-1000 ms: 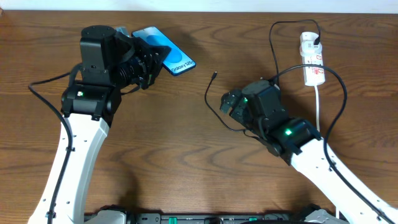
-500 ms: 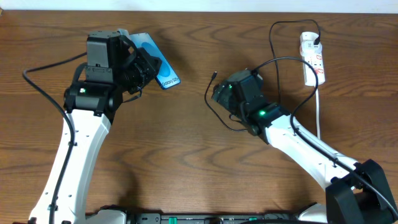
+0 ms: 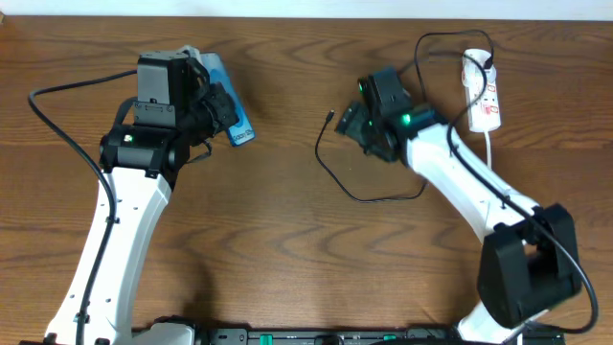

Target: Plug charger to phone and switch on socket

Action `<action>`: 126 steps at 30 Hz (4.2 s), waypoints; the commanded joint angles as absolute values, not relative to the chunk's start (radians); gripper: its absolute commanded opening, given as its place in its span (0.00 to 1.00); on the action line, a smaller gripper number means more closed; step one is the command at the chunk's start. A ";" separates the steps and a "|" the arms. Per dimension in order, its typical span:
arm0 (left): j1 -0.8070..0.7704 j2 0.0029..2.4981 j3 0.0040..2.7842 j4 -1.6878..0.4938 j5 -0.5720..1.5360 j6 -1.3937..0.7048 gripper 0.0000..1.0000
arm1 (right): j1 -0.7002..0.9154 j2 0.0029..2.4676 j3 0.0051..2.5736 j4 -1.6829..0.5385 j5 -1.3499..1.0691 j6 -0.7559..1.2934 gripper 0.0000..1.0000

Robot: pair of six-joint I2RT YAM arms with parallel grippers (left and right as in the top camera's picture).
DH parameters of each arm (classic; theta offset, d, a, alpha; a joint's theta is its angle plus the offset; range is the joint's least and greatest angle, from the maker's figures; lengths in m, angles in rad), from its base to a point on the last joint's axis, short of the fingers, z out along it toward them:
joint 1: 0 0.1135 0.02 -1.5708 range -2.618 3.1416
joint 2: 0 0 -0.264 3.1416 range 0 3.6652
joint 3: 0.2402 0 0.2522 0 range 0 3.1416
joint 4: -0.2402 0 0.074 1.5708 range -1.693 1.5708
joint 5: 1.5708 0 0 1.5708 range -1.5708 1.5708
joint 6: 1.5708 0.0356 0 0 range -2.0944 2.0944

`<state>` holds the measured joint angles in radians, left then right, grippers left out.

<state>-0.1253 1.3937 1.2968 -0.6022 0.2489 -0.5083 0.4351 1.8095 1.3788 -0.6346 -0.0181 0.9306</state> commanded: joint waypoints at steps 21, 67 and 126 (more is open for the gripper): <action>-0.123 1.509 1.327 -0.674 0.030 -0.653 0.07 | 0.448 2.144 1.651 -0.767 -0.142 0.942 0.65; -0.123 1.509 1.327 -0.711 0.029 -0.622 0.07 | 0.458 2.527 1.995 -0.907 -0.015 1.018 0.45; -0.123 1.507 1.328 -0.704 0.173 -0.603 0.07 | 0.422 2.139 1.995 -1.205 -0.321 0.346 0.01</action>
